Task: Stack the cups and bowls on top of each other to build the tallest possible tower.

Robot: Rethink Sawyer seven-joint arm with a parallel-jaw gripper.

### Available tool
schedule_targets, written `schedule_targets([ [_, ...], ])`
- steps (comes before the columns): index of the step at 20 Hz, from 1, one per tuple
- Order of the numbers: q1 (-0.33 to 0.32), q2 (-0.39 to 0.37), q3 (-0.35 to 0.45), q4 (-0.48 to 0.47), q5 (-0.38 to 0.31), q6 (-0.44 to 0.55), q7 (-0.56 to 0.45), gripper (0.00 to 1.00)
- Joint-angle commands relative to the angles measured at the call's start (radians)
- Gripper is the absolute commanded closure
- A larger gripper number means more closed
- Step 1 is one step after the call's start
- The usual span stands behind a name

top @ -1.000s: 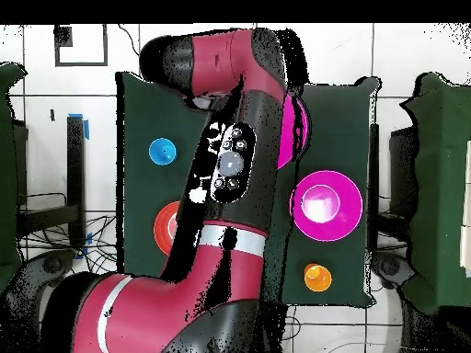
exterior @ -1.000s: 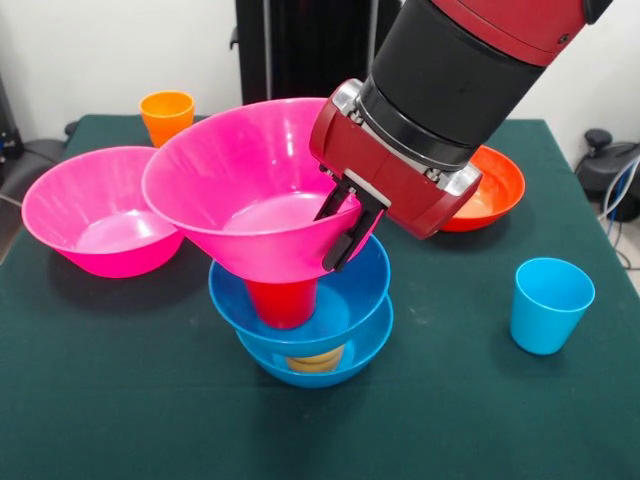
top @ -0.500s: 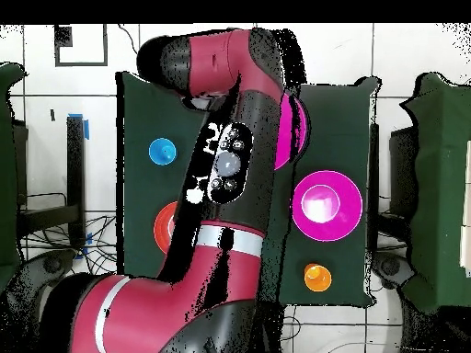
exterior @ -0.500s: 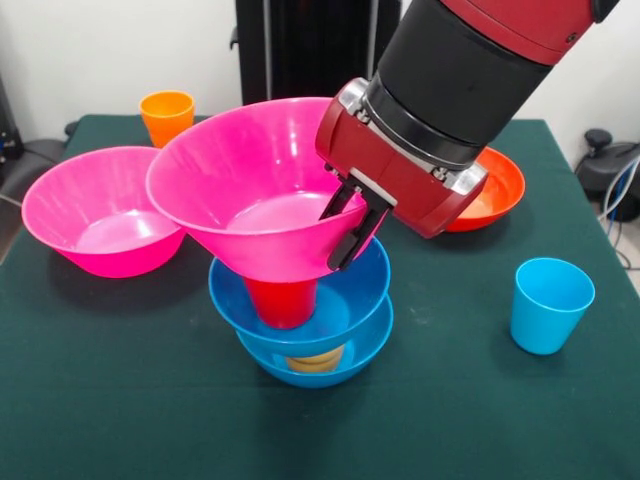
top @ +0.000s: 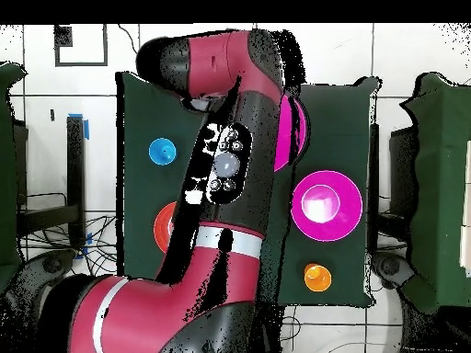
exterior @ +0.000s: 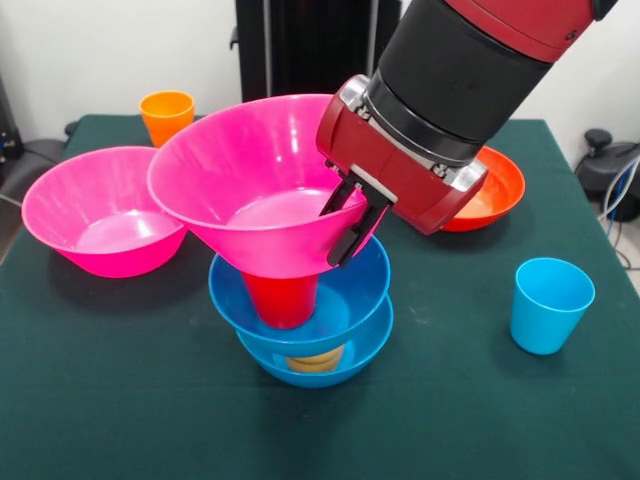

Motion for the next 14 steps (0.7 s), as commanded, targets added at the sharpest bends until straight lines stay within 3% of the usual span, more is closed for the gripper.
schedule_targets([
  [1,0.021,-0.022,0.046,0.133,-0.016,0.096,-0.015,1.0],
  [14,0.025,-0.037,0.035,0.163,-0.021,0.083,-0.026,1.0],
])
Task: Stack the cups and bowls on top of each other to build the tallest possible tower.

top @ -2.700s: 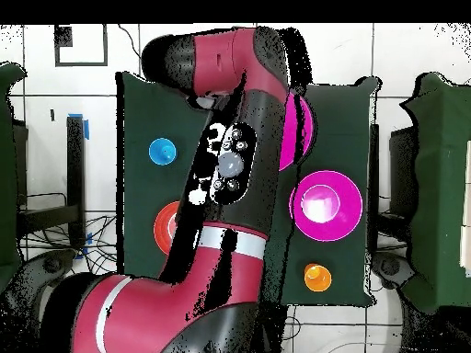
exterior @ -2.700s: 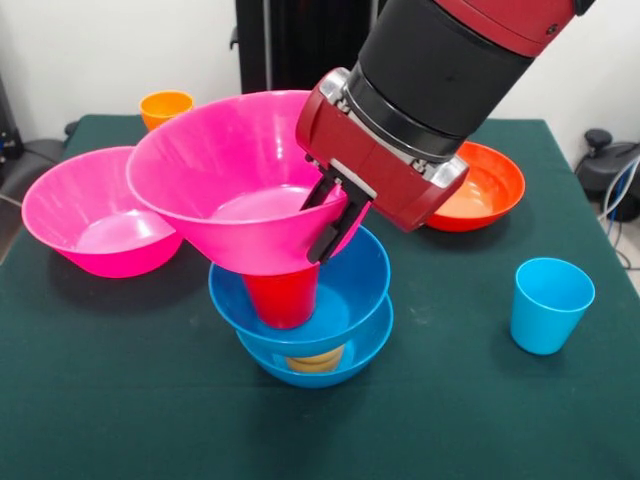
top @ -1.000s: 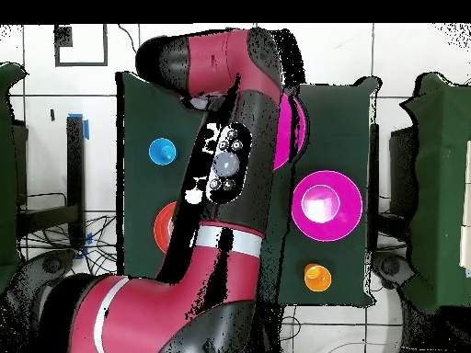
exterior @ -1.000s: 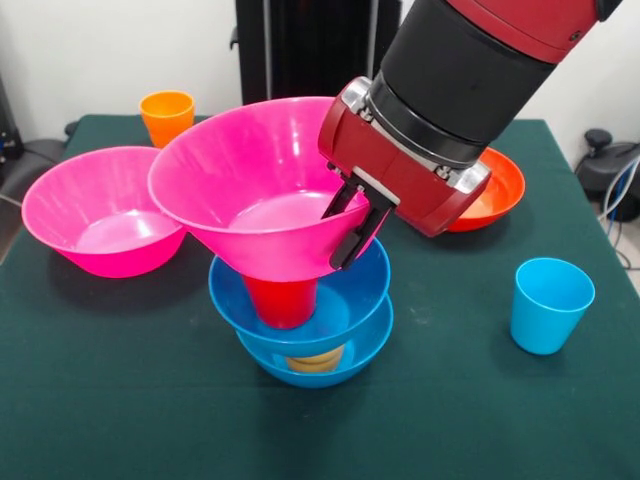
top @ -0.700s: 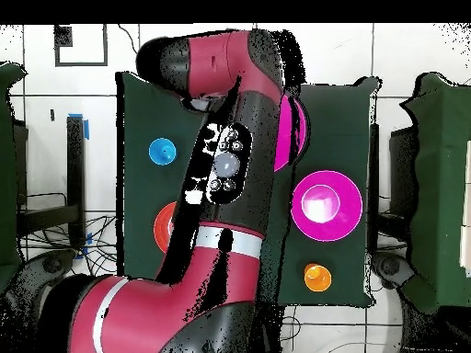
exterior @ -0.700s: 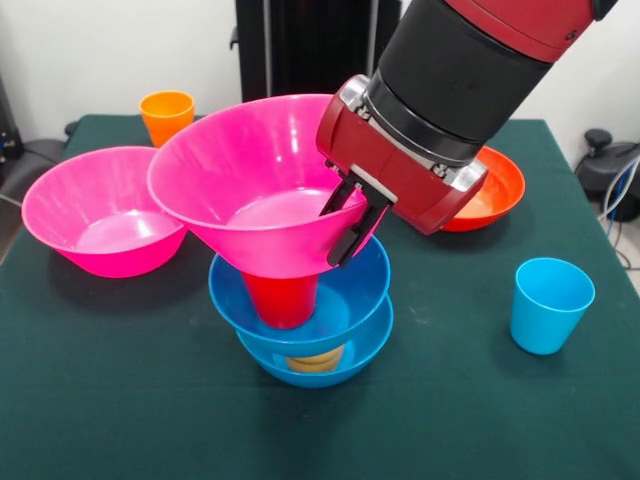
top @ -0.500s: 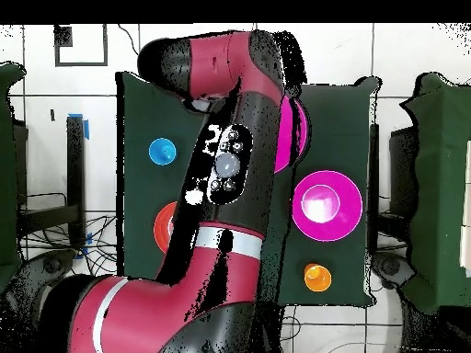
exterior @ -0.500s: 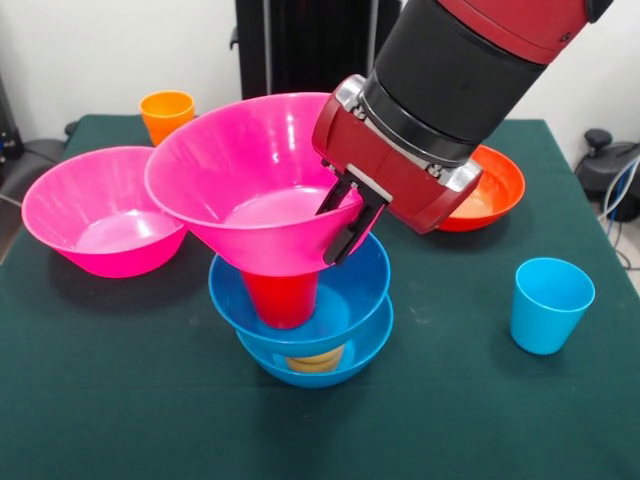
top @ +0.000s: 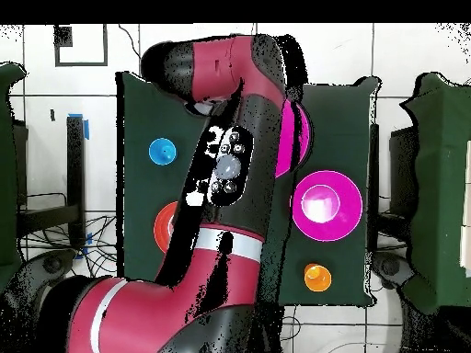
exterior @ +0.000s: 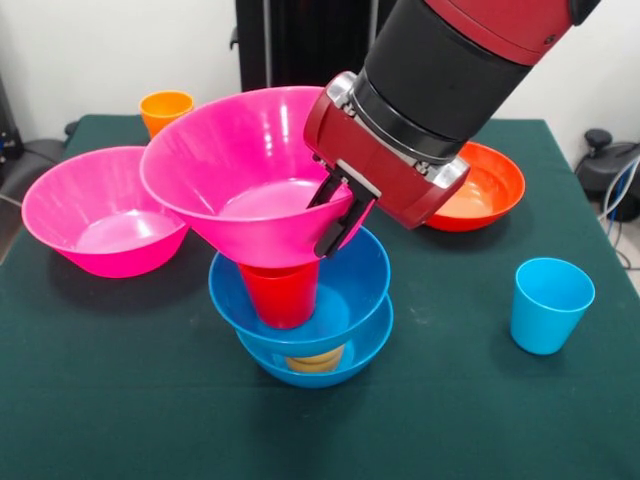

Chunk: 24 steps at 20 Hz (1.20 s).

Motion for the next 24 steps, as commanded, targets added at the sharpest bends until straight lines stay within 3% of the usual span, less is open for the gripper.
schedule_targets([
  [1,0.022,-0.03,0.051,0.13,-0.02,0.081,-0.027,1.0],
  [24,0.002,-0.04,0.102,0.183,0.001,-0.025,-0.035,1.0],
])
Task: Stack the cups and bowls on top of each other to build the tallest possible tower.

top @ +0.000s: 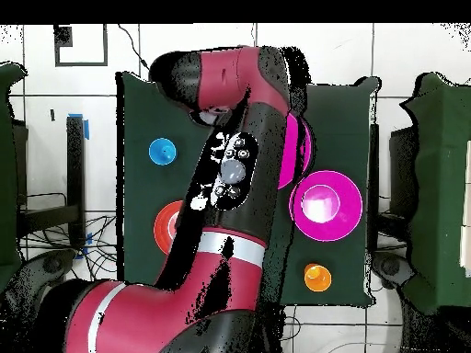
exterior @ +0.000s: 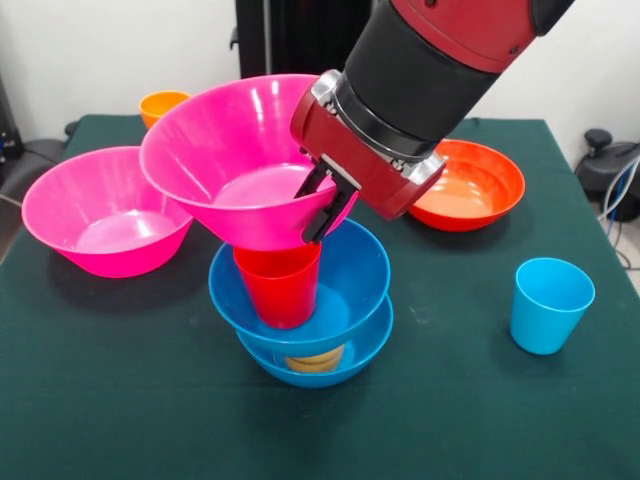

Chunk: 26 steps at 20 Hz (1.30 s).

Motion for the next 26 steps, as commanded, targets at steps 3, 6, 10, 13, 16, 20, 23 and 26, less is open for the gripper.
schedule_targets([
  [3,0.005,-0.012,0.097,0.088,-0.009,-0.049,-0.022,1.0],
  [6,0.012,-0.009,0.09,0.084,-0.015,-0.068,-0.005,1.0],
  [10,0.016,-0.005,0.086,0.071,-0.019,-0.072,-0.008,1.0],
  [13,0.012,0.005,0.085,0.039,-0.019,-0.055,-0.024,1.0],
  [16,0.014,0.013,0.085,0.021,-0.02,-0.045,-0.029,1.0],
  [20,0.012,0.019,0.09,0.017,-0.016,-0.054,-0.023,1.0],
  [23,0.011,0.016,0.094,0.03,-0.012,-0.061,-0.022,1.0],
  [26,0.009,0.019,0.096,0.024,-0.012,-0.064,-0.024,1.0],
])
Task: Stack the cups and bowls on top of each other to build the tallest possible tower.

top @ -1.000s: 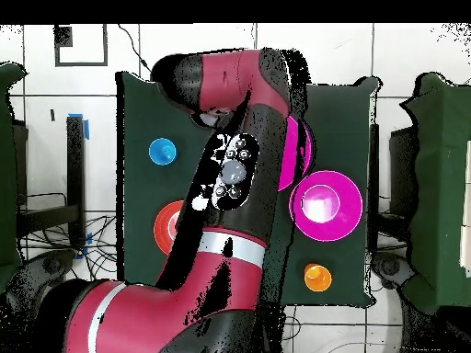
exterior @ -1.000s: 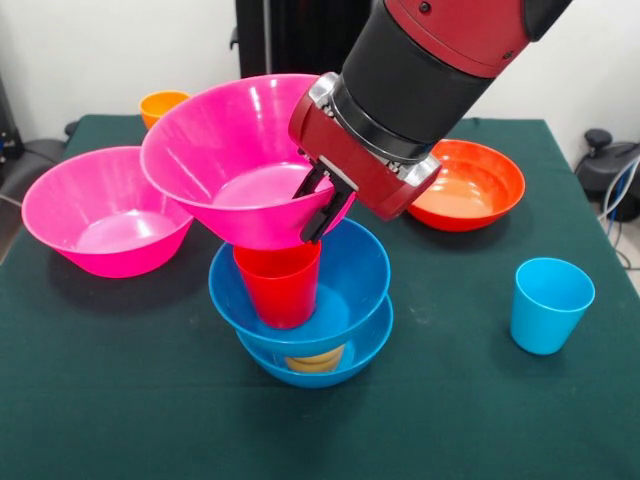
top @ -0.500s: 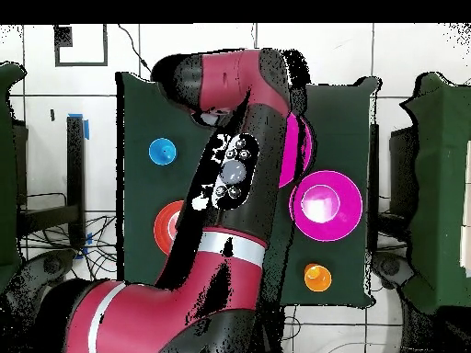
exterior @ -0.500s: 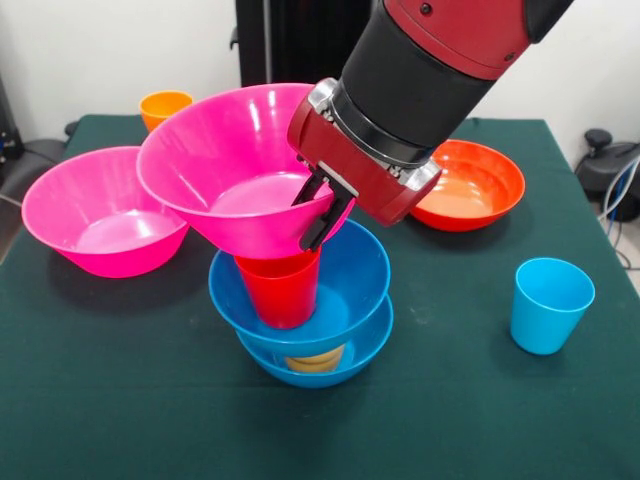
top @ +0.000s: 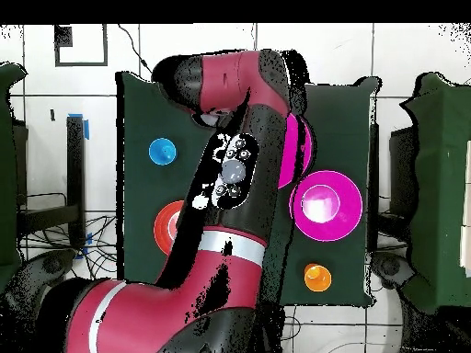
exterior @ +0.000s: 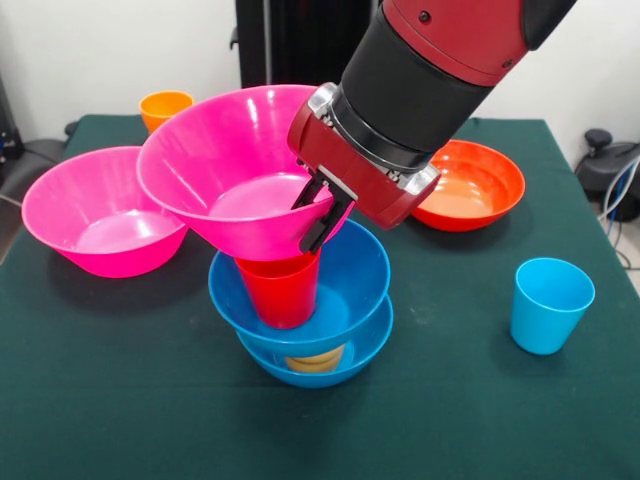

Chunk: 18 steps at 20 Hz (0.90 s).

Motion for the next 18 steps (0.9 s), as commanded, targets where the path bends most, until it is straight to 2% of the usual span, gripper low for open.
schedule_targets([
  [1,0.008,0.014,0.095,0.009,-0.012,-0.026,-0.026,1.0],
  [18,0.004,0.031,0.097,-0.015,-0.024,-0.082,-0.026,1.0],
])
